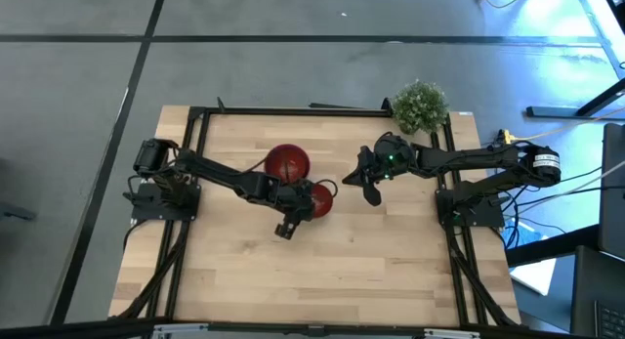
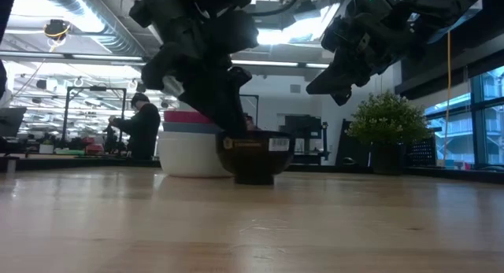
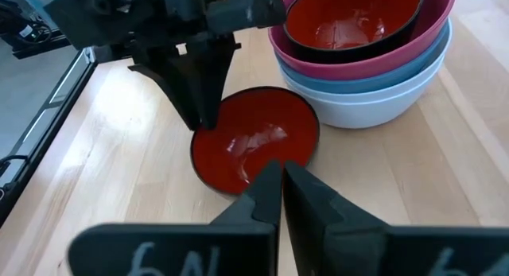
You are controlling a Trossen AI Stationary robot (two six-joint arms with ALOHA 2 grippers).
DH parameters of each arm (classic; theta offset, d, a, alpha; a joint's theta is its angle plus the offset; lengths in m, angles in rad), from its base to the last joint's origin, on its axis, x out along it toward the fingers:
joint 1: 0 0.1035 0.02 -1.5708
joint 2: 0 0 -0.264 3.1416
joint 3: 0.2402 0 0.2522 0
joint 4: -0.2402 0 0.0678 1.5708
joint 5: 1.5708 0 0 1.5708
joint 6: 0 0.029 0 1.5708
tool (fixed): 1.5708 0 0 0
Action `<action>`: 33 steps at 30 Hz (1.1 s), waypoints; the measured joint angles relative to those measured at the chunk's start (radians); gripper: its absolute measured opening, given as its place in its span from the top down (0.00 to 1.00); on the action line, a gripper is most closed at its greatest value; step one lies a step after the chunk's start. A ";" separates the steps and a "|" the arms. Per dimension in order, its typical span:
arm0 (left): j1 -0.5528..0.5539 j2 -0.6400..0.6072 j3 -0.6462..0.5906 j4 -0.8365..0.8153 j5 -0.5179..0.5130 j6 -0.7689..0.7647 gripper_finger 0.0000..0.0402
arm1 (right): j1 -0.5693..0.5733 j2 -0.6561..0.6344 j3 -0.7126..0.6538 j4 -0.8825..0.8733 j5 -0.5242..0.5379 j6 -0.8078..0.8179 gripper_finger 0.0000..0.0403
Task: Nest bowls inside each other
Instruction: Stack the red bowl into the red bowl
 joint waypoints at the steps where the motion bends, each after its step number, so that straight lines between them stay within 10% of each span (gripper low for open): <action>1: 0.000 0.000 0.000 0.000 0.001 -0.001 0.79 | 0.000 0.000 0.000 0.000 0.000 0.000 0.96; 33: 0.053 0.012 0.002 0.010 0.057 -0.150 0.99 | 0.000 0.000 0.000 0.002 0.000 -0.024 0.96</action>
